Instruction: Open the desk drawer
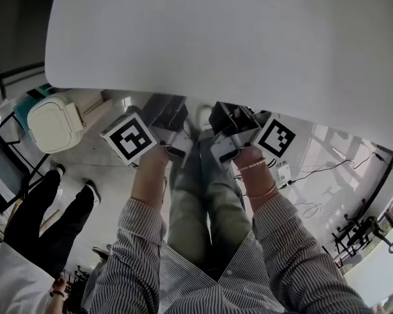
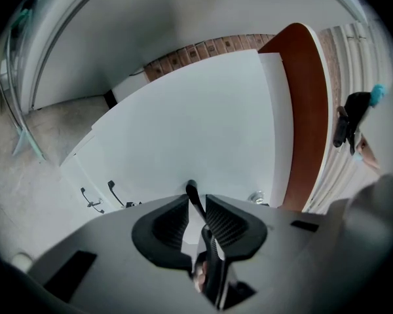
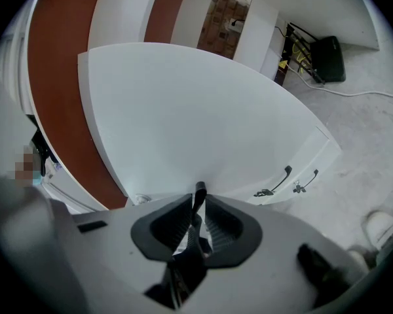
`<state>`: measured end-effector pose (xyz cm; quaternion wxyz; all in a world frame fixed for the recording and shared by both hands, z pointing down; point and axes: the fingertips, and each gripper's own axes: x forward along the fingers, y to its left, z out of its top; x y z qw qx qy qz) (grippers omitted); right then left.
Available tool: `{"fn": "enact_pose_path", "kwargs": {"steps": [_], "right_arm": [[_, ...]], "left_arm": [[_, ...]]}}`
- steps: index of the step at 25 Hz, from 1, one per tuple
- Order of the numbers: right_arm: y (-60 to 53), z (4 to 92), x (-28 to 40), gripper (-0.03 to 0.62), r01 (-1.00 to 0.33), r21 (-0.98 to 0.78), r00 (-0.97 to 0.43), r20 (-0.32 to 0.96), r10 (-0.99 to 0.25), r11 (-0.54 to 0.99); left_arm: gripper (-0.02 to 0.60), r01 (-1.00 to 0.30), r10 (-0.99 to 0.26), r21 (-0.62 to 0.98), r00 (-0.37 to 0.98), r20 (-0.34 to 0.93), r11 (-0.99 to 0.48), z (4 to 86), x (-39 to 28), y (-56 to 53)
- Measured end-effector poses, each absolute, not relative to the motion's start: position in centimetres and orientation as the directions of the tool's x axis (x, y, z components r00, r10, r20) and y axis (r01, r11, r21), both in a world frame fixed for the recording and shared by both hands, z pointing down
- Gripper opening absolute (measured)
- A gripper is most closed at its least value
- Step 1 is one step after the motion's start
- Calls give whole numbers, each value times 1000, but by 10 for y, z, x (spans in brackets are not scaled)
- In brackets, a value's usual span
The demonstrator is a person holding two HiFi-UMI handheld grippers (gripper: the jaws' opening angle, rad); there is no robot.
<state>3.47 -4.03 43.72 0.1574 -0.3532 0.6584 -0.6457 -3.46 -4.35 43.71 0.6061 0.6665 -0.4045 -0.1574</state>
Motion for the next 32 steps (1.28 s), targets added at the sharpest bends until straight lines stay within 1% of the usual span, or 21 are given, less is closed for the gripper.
{"fn": "enact_pose_path", "kwargs": {"steps": [7,11,16,21,29,32], "right_arm": [[-41,433,37,64,-289,-955,-680,251,-689,-62],[-40,435,38,60,-279,-957,-671,250,-698,-76],[-41,433,38,54,-273,-959,-667,250,-702,-82],[-40,434,37,51,-263,-961,-666,243,-705,-83],[-40,434,37,48,-267,-959,-664,253,-704,-92],[-40,435,38,46,-264,-960,-662,251,-706,-94]], "left_arm": [[77,-337,-725,939,630,280,70,435,-33,-45],[75,-342,-725,937,627,285,72,436,-33,-45],[69,-298,-750,950,608,262,89,435,-33,-45],[66,-284,-762,955,599,248,87,434,-34,-45],[61,-273,-767,958,596,237,84,434,-34,-45],[61,-289,-761,954,600,246,81,435,-34,-44]]}}
